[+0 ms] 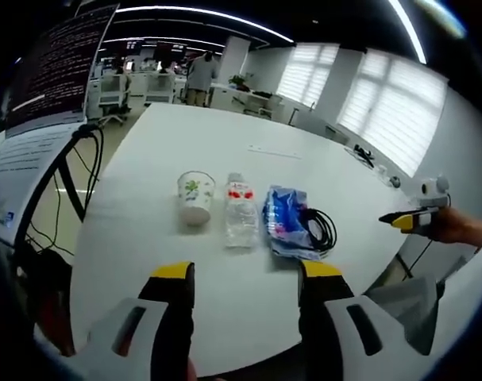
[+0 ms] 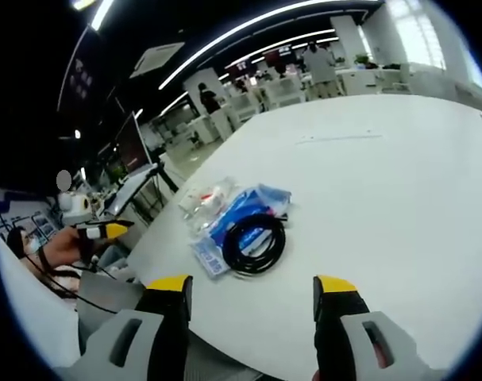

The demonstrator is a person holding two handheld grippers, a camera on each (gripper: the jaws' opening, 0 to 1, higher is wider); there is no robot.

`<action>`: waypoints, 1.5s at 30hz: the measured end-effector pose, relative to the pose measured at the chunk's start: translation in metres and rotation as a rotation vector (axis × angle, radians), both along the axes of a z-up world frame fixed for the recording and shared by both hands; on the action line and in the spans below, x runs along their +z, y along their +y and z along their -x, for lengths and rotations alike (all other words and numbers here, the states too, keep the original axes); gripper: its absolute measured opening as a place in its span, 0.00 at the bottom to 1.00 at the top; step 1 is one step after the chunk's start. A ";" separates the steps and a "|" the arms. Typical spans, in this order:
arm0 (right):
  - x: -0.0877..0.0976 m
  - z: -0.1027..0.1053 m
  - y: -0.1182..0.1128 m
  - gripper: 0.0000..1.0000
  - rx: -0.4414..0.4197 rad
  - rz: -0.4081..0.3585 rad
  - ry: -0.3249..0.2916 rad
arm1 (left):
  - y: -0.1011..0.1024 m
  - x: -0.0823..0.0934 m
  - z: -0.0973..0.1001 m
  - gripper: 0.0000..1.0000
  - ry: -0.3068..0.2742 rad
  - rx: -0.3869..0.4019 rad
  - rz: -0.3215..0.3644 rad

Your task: Arrange the tabletop items into an orderly group along one side of the table until the central work area is clear of visible clutter.

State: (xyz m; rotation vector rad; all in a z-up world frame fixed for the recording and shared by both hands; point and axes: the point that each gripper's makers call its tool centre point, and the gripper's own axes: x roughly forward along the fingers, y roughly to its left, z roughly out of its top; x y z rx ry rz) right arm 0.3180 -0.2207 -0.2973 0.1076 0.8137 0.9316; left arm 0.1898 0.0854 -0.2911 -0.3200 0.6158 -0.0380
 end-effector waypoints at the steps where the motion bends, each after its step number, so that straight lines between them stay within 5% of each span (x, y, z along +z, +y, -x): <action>1: 0.000 0.000 0.000 0.62 -0.001 0.001 0.002 | 0.000 -0.001 -0.002 0.52 0.001 -0.002 0.000; 17: 0.004 -0.005 -0.003 0.64 0.008 0.015 -0.012 | 0.017 -0.013 -0.043 0.48 0.020 0.018 0.003; 45: 0.003 0.012 -0.018 0.63 -0.041 0.026 0.005 | 0.059 -0.053 -0.101 0.44 0.074 0.199 0.031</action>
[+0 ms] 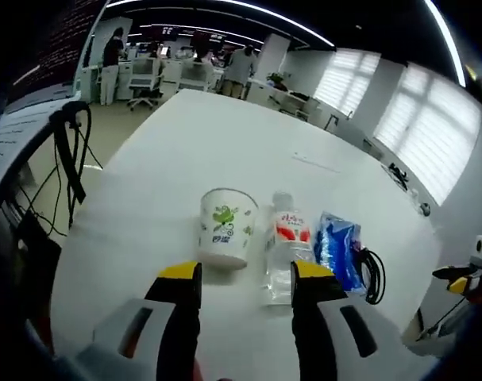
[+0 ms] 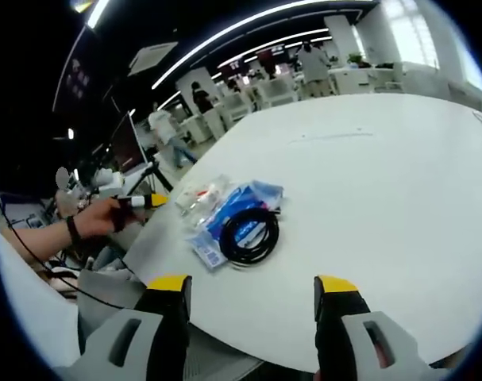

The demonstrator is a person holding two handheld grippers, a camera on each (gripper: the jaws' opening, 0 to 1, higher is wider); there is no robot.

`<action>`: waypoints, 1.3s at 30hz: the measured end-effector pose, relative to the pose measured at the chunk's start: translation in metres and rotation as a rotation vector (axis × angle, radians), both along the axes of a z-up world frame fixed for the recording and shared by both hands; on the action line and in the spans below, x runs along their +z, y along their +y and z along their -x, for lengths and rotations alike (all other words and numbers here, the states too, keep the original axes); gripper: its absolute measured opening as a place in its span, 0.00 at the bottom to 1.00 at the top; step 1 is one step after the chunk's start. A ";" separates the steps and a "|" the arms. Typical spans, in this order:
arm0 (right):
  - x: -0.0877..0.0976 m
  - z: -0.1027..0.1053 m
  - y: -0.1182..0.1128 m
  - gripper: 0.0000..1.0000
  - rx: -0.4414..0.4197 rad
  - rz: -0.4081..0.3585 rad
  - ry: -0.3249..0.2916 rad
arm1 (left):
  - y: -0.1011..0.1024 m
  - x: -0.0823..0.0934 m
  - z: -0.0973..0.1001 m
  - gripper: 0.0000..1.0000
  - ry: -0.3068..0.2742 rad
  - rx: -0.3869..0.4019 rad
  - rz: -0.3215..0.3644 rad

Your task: Arrange the tabletop items into an orderly group along one side of the table until the central work area is clear of visible clutter.

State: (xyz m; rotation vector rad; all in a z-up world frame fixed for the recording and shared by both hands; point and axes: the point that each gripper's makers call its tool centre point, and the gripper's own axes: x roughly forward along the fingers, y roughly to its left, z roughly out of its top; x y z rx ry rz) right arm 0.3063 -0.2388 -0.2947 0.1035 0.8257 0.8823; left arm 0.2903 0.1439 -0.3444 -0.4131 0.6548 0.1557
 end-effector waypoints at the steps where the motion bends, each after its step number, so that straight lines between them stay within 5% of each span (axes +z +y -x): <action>1: -0.001 0.000 0.000 0.63 -0.002 0.000 0.001 | 0.000 0.000 -0.001 0.44 0.000 0.004 0.000; 7: -0.002 0.006 -0.005 0.63 -0.017 -0.002 0.011 | 0.018 -0.016 -0.020 0.44 0.019 0.034 0.008; 27: -0.013 0.018 -0.024 0.63 -0.041 0.023 0.038 | 0.009 -0.039 -0.046 0.43 0.071 0.005 0.018; 39: -0.014 0.018 -0.023 0.62 -0.060 0.006 0.039 | 0.011 -0.038 -0.033 0.36 0.071 -0.038 -0.006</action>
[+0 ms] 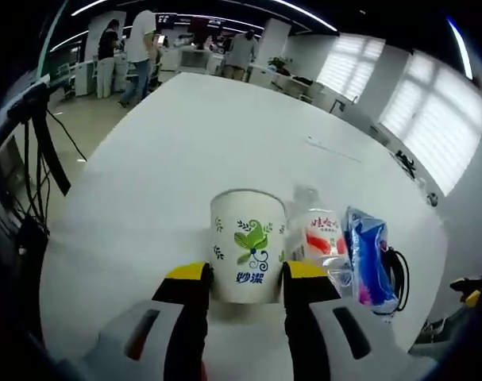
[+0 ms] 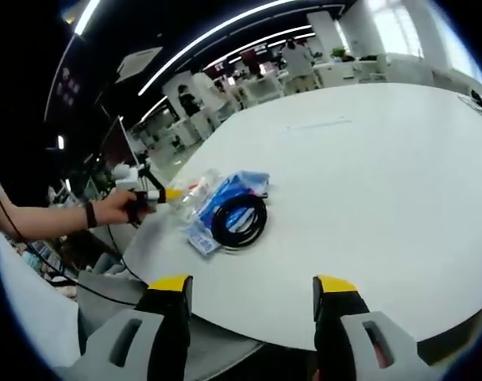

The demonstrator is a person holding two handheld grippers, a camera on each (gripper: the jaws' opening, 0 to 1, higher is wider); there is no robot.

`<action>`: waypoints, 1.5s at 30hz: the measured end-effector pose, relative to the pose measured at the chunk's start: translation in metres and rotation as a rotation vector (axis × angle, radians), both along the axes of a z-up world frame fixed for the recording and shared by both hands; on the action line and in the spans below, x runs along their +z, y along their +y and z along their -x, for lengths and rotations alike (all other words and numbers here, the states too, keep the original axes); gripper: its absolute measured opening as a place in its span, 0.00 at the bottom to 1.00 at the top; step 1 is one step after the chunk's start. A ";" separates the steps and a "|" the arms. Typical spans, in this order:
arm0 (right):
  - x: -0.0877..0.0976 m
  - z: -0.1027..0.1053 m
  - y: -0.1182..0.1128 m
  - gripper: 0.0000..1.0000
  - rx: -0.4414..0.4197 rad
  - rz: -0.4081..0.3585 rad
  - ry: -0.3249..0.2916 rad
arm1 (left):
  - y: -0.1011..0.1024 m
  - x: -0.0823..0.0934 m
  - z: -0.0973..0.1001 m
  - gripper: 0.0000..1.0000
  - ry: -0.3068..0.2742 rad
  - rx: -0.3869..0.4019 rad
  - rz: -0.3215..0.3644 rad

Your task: Arrange the tabletop items into an orderly group along one side of the table until the central work area is clear of visible clutter.

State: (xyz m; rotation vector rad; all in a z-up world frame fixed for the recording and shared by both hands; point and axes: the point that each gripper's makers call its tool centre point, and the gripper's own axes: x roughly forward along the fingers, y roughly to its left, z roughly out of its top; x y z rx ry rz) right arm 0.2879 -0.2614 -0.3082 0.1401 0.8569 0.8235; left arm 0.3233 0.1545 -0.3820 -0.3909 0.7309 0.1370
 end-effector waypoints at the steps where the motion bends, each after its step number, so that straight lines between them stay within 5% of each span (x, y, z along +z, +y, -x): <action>1: -0.001 0.000 0.001 0.62 0.003 0.001 0.001 | 0.000 0.001 0.002 0.36 -0.004 0.001 0.002; 12: -0.002 -0.009 0.020 0.62 0.049 -0.019 0.000 | -0.008 0.013 0.052 0.36 -0.031 0.035 0.014; 22: -0.004 -0.007 0.031 0.62 0.090 -0.027 0.004 | -0.006 0.018 0.070 0.36 -0.052 0.080 0.027; 27: -0.005 -0.004 0.035 0.61 0.103 -0.030 0.009 | -0.025 0.038 0.087 0.36 -0.095 0.144 0.068; 45: -0.005 -0.012 0.044 0.60 0.129 -0.048 0.011 | -0.058 0.061 0.120 0.36 -0.126 0.052 0.014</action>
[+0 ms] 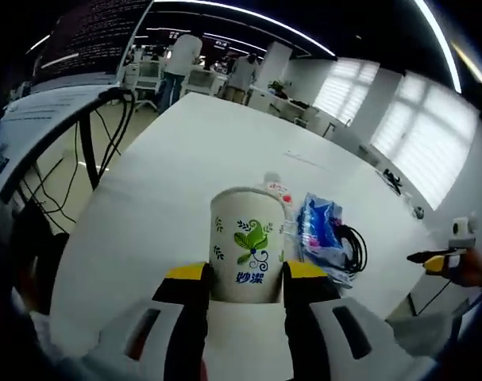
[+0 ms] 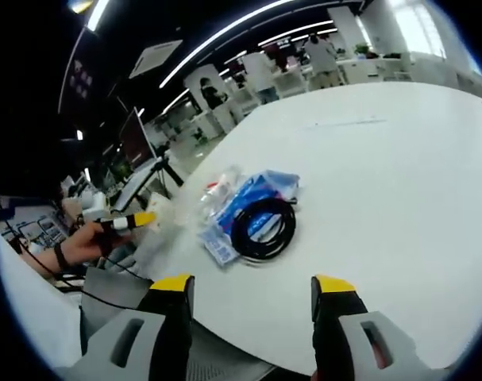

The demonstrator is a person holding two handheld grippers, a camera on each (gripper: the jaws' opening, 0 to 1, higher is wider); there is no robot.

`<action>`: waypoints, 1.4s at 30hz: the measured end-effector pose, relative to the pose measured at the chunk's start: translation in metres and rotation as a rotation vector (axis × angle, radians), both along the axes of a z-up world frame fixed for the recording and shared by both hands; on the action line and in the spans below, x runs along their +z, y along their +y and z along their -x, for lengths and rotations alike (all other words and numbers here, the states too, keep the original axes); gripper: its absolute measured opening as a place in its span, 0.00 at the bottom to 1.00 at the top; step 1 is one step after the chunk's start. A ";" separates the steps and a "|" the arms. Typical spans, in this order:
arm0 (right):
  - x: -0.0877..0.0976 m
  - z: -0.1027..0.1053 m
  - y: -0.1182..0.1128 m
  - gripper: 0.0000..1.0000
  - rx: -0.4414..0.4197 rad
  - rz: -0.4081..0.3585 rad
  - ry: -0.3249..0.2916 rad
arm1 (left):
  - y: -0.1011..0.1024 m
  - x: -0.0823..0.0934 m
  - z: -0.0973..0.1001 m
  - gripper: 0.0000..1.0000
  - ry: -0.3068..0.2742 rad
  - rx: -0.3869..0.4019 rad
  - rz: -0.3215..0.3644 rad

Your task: Arrange the tabletop items into an orderly group along one side of the table until the central work area is clear of visible clutter.

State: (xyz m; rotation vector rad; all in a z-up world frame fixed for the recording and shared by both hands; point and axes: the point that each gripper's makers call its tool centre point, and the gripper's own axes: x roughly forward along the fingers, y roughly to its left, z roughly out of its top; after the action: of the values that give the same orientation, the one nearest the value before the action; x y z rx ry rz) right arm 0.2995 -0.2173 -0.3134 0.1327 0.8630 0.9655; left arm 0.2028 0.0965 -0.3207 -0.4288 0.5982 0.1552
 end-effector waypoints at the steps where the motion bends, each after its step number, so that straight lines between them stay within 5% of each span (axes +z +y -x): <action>1: 0.000 0.000 0.000 0.60 0.002 0.000 0.000 | -0.002 0.001 0.001 0.36 0.000 -0.006 -0.003; 17: 0.002 0.007 0.008 0.60 0.035 -0.003 0.007 | -0.027 0.004 -0.002 0.36 -0.003 -0.141 -0.049; 42: 0.003 0.016 0.037 0.58 0.113 -0.032 0.008 | -0.133 0.011 -0.019 0.36 -0.011 -0.523 -0.131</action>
State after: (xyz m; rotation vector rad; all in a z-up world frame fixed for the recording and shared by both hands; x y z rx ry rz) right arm 0.2831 -0.1807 -0.3102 0.1157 0.8695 1.0848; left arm 0.2222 -0.0360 -0.3093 -0.1360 0.6662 -0.3058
